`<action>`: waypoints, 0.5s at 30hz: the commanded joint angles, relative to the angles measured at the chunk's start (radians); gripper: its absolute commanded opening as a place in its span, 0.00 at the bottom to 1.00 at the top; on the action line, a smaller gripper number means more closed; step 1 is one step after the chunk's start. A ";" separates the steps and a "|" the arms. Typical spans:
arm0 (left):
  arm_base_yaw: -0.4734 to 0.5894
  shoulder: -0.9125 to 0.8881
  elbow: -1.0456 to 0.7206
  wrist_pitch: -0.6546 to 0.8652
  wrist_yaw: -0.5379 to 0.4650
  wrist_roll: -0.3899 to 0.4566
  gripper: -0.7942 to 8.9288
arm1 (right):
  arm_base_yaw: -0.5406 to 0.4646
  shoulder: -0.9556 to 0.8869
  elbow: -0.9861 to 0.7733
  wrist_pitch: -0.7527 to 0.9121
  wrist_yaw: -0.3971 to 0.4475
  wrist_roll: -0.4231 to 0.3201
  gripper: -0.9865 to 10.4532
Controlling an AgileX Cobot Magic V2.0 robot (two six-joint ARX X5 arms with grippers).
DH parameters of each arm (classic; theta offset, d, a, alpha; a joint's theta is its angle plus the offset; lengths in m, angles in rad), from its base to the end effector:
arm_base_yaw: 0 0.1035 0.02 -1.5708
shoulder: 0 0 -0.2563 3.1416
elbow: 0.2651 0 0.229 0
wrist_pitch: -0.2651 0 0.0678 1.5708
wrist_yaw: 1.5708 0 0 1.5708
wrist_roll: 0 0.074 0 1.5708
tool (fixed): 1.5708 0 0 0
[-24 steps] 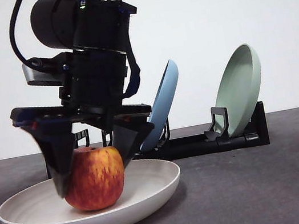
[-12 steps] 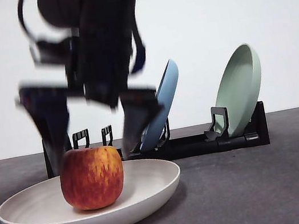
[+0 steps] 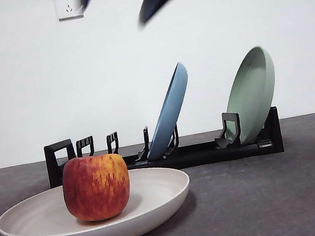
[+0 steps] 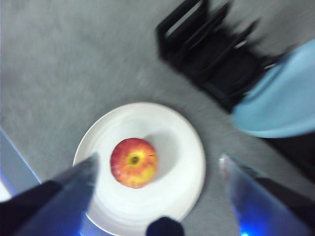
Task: Take the yellow plate from the plate rack,put the plate on the table,take the apple from the table,put the apple in the plate
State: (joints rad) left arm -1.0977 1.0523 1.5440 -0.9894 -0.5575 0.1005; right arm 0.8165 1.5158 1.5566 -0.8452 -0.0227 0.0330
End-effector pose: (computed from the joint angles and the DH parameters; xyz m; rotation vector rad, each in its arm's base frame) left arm 0.1142 -0.1373 0.4210 0.4680 0.3149 -0.5473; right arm 0.2197 0.2363 0.3262 -0.2902 0.7754 0.7790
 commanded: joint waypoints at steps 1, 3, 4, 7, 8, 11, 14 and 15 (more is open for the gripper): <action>0.011 0.053 -0.002 0.030 0.045 0.058 0.07 | -0.044 -0.094 0.002 -0.033 0.004 -0.035 0.08; 0.048 0.100 -0.002 0.052 0.123 0.085 0.07 | -0.091 -0.172 0.002 -0.058 0.004 -0.035 0.08; 0.077 0.123 -0.002 0.065 0.183 0.095 0.07 | -0.119 -0.211 0.002 -0.066 0.004 -0.044 0.08; 0.207 0.166 -0.003 0.126 0.367 0.110 0.07 | -0.213 -0.319 0.002 -0.077 0.003 -0.073 0.08; 0.263 0.168 -0.007 0.152 0.415 0.110 0.07 | -0.238 -0.347 0.002 -0.077 0.003 -0.077 0.08; 0.429 0.160 -0.029 0.201 0.527 0.089 0.07 | -0.285 -0.419 -0.017 -0.072 0.003 -0.077 0.08; 0.553 0.129 -0.090 0.249 0.542 0.074 0.07 | -0.294 -0.502 -0.130 0.005 0.003 -0.077 0.08; 0.575 0.114 -0.116 0.269 0.545 0.065 0.07 | -0.294 -0.526 -0.172 0.036 0.003 -0.076 0.08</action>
State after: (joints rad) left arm -0.5365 1.1763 1.4467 -0.7338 -0.0174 0.1844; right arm 0.5232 0.9993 1.4269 -0.8276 -0.0196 -0.0387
